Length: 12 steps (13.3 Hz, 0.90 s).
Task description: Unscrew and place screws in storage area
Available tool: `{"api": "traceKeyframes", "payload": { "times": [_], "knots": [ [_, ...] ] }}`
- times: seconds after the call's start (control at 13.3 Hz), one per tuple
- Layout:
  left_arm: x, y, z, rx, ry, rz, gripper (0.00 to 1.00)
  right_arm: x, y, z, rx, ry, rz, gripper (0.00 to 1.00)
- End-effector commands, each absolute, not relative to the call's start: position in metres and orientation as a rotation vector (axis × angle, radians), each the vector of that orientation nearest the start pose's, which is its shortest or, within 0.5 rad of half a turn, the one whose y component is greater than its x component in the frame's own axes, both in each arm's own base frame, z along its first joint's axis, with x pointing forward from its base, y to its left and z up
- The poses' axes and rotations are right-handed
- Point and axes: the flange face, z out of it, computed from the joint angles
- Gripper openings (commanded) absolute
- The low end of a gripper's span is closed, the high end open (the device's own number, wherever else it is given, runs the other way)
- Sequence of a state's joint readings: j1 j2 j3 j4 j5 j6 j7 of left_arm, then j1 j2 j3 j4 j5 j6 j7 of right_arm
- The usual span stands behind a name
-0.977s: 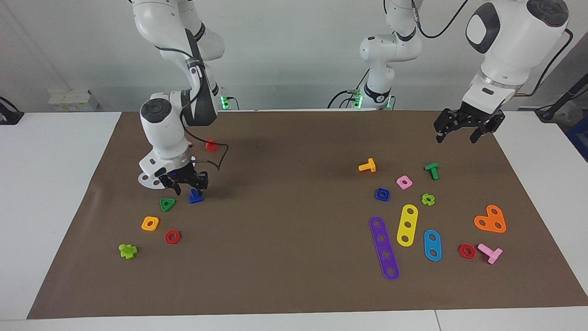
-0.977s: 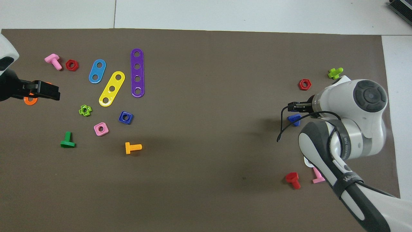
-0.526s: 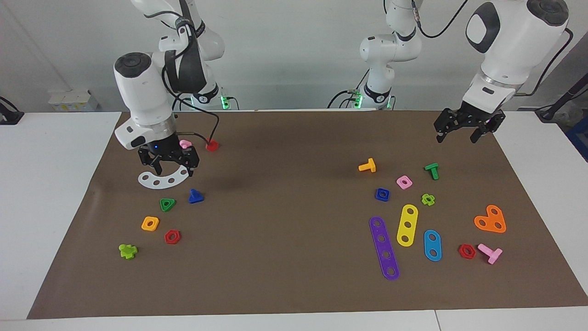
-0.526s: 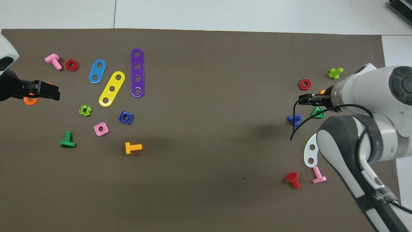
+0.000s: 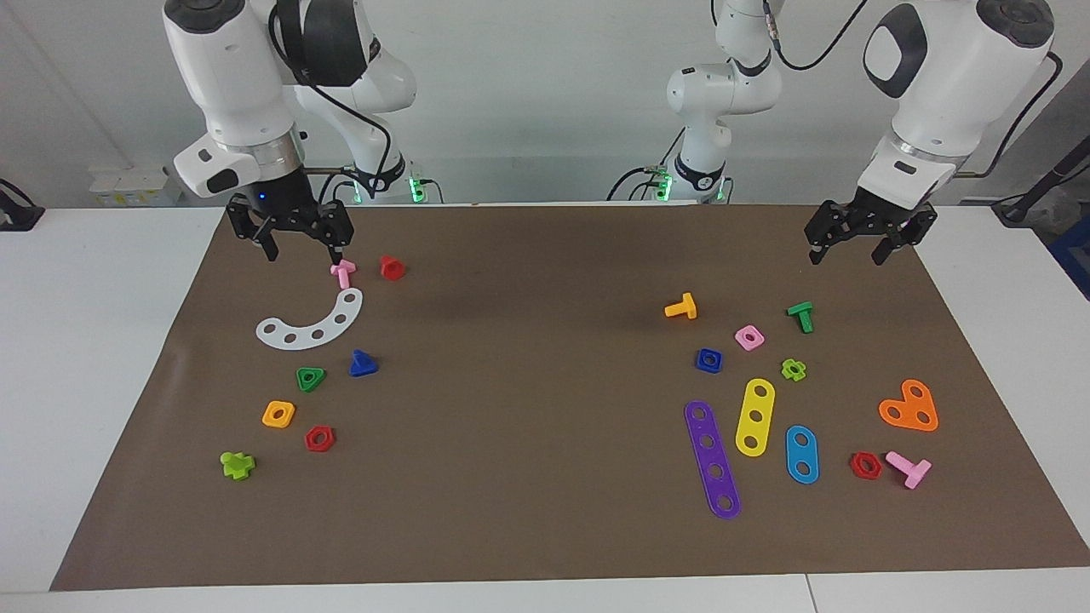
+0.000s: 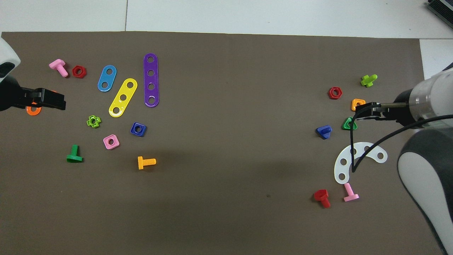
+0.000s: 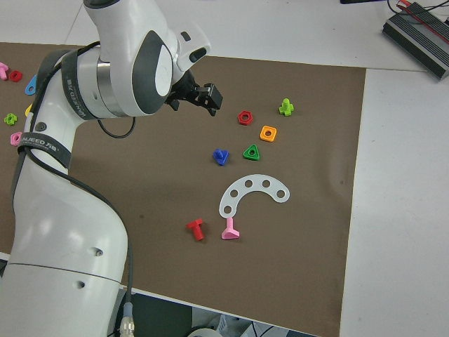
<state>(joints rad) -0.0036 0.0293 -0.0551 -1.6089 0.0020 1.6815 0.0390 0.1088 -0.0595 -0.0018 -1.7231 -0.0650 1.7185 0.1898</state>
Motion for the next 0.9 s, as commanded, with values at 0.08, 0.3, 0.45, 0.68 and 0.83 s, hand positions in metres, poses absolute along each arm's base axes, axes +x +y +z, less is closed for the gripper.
{"api": "traceKeyframes", "payload": {
  "times": [0.08,0.3,0.45,0.68,0.83],
  "knots": [
    [0.564,-0.032,0.601,-3.12,0.163,-0.089,1.0,0.545,0.052,0.627,-3.189,0.083,-0.072,0.98],
    [0.564,-0.033,0.601,-3.12,0.166,-0.089,1.0,0.546,0.051,0.622,-3.143,0.096,-0.027,0.99],
    [0.565,-0.032,0.603,-3.12,0.158,-0.091,1.0,0.544,0.048,0.618,-3.132,0.106,-0.018,1.0],
    [0.565,-0.033,0.603,-3.12,0.163,-0.096,1.0,0.539,0.049,0.612,-3.134,0.106,0.001,1.0],
    [0.565,-0.032,0.603,-3.12,0.161,-0.098,1.0,0.539,0.047,0.612,-3.146,0.106,-0.011,1.0]
  ]
}}
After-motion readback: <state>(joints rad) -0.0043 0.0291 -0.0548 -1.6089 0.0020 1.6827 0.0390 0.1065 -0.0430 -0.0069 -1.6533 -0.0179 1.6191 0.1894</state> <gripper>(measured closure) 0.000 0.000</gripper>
